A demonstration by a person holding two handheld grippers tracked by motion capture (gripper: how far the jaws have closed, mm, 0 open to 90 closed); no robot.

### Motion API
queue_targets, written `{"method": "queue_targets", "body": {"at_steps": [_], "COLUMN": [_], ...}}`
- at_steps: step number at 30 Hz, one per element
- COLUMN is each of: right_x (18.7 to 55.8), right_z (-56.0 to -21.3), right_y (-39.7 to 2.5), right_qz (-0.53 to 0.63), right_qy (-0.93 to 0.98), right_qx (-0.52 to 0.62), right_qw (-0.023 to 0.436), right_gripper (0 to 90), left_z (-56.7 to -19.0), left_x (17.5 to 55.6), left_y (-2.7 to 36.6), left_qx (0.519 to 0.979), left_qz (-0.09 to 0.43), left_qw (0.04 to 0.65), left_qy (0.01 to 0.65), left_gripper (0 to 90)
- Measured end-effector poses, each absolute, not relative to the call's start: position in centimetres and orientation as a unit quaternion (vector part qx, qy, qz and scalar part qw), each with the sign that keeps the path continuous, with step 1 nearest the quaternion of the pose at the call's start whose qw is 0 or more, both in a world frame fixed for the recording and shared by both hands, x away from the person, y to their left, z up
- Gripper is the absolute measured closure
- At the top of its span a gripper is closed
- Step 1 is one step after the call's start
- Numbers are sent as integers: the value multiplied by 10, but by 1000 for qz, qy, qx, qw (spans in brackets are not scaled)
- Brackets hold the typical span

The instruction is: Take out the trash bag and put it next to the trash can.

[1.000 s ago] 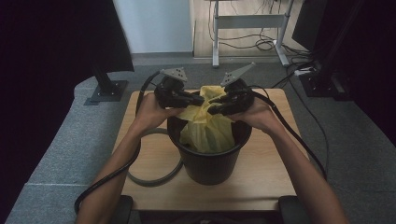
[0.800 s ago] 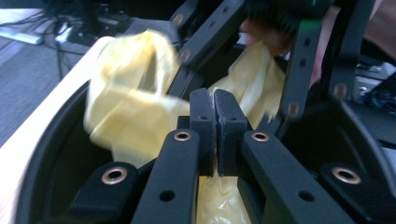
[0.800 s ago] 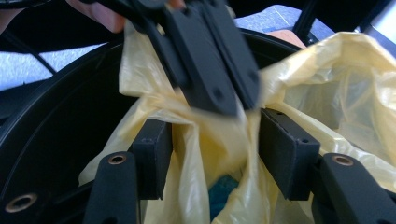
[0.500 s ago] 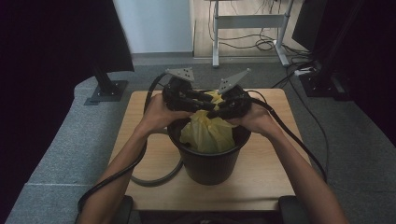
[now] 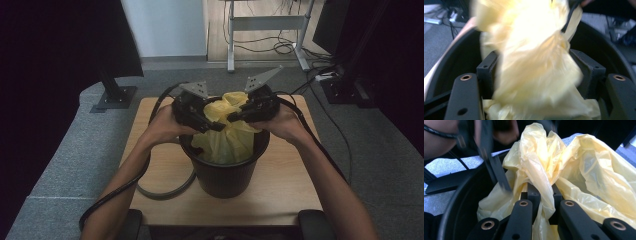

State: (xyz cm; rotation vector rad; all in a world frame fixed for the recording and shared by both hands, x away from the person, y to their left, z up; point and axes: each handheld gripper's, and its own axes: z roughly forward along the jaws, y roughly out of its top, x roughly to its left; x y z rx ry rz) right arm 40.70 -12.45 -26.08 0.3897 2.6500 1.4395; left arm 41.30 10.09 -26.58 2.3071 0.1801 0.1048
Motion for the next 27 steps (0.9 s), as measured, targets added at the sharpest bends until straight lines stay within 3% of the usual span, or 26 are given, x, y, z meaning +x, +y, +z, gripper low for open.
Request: {"method": "queue_targets", "body": {"at_steps": [2, 8, 10, 19, 22, 27], "right_x": [406, 406, 405, 403, 407, 405], "right_z": [-257, -257, -258, -243, -248, -263], "right_y": [-120, -118, -120, -144, -141, -116], "right_qz": [476, 478, 482, 497, 479, 453], "right_qy": [870, 869, 866, 847, 856, 880], "right_qx": [121, 120, 123, 164, 171, 127], "right_qw": [50, 48, 50, 96, 95, 64], "right_gripper": [840, 827, 743, 100, 34, 93], "left_z": [-269, -272, -274, -279, -276, -268], "left_x": [412, 414, 415, 419, 414, 409], "left_y": [93, 90, 93, 124, 120, 105], "left_qx": [916, 919, 920, 915, 919, 921], "left_qz": [41, 31, 36, 30, 32, 41], "left_qw": [394, 387, 382, 391, 385, 381], "left_qy": [61, 76, 83, 97, 82, 70], "left_gripper": [361, 701, 789, 823, 821, 814]}}
